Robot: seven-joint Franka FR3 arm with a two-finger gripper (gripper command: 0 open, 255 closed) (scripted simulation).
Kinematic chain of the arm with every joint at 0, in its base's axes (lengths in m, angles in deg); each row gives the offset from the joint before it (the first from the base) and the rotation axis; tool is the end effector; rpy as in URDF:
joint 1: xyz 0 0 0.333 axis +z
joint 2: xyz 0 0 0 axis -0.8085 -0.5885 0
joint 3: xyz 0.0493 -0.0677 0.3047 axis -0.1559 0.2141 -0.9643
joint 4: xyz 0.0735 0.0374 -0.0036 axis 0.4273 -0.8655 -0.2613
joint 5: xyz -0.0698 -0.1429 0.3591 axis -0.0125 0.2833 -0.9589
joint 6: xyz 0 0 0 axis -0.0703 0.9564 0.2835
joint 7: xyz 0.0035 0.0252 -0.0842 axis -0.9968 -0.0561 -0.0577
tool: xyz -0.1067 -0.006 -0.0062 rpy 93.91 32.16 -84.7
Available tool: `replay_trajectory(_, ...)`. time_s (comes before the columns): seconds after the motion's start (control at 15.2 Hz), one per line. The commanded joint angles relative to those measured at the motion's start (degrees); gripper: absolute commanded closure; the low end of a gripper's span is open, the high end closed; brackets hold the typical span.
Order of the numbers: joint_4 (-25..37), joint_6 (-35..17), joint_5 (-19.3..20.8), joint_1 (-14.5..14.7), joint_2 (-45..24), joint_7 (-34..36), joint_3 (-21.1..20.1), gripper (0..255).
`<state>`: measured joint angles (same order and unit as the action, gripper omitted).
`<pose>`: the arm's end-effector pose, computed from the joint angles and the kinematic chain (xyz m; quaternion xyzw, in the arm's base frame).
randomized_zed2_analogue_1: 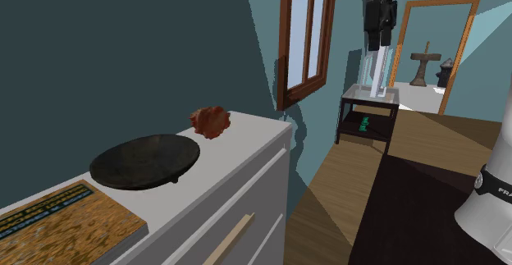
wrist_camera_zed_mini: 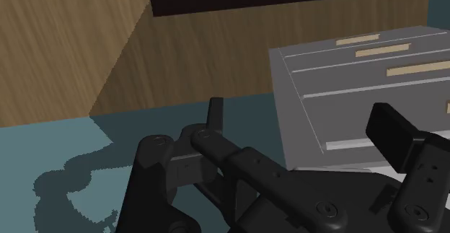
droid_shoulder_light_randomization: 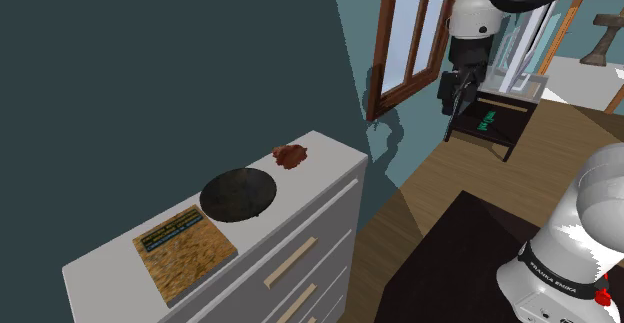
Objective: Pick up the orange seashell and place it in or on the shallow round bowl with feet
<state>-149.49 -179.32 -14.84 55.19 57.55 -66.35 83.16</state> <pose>0.3173 -0.0214 0.5344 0.9955 -0.0690 -0.0486 0.0438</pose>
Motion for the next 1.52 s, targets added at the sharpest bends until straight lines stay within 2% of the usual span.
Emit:
replay_trajectory(0.0,0.0,0.0,0.0,0.0,0.0,0.0,0.0,0)
replay_trajectory(0.73,11.32,-12.43,3.31,5.24,-22.74,-5.66,-4.13,0)
replay_trajectory(1.45,27.1,-18.12,9.71,9.54,-43.78,-9.32,-9.25,0)
